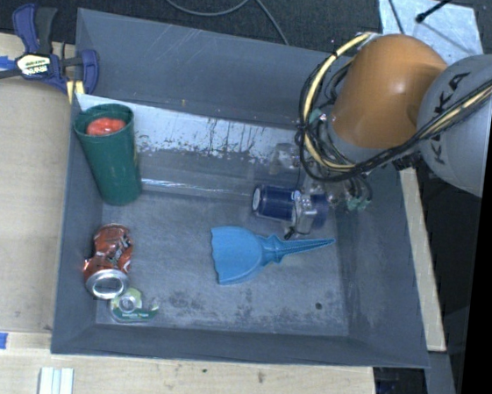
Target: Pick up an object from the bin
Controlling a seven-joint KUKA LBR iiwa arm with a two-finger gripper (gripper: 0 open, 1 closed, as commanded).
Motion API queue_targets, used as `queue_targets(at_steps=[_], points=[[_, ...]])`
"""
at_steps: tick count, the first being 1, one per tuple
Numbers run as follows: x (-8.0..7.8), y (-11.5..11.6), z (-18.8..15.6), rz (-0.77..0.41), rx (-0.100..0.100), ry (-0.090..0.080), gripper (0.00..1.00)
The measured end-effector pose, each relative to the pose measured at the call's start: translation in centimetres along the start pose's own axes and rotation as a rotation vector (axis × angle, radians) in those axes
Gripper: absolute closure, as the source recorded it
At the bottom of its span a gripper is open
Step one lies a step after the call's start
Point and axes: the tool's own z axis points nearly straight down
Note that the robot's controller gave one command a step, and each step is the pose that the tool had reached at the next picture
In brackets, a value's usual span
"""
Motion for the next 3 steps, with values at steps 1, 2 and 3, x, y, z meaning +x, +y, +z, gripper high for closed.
queue_targets(at_steps=[1, 2, 3], points=[[0.2, -1.6, -0.2, 0.003, -0.001, -0.005, 0.0], [0.8, -2.7, 1.7, -0.28, 0.002, -0.006, 0.0], [0.5, -3.2, 3.6, -0.203, -0.001, -0.006, 0.0]])
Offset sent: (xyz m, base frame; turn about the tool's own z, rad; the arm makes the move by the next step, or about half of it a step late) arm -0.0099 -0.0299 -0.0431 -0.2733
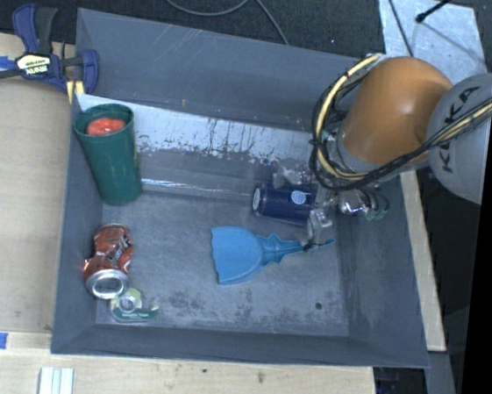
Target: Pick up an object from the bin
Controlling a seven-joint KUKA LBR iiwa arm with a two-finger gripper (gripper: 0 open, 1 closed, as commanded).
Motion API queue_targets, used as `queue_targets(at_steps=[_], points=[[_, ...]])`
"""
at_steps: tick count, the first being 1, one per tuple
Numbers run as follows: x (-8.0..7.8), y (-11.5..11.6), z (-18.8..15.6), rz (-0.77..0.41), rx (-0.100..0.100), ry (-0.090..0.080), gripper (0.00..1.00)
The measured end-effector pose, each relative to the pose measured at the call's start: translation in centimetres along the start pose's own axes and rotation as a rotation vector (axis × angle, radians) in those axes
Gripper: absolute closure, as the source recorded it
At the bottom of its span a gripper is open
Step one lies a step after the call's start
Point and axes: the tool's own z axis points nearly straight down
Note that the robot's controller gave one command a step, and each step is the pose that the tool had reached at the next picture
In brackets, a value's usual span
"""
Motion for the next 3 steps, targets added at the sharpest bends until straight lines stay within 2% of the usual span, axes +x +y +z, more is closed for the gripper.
queue_targets(at_steps=[1, 2, 3], points=[[0.0, -0.3, 1.1, 0.185, 0.001, 0.0, 0.0], [0.5, -0.3, 2.7, 0.058, 0.003, -0.006, 0.0], [0.3, -0.4, 4.2, 0.218, 0.002, -0.014, 0.0]])
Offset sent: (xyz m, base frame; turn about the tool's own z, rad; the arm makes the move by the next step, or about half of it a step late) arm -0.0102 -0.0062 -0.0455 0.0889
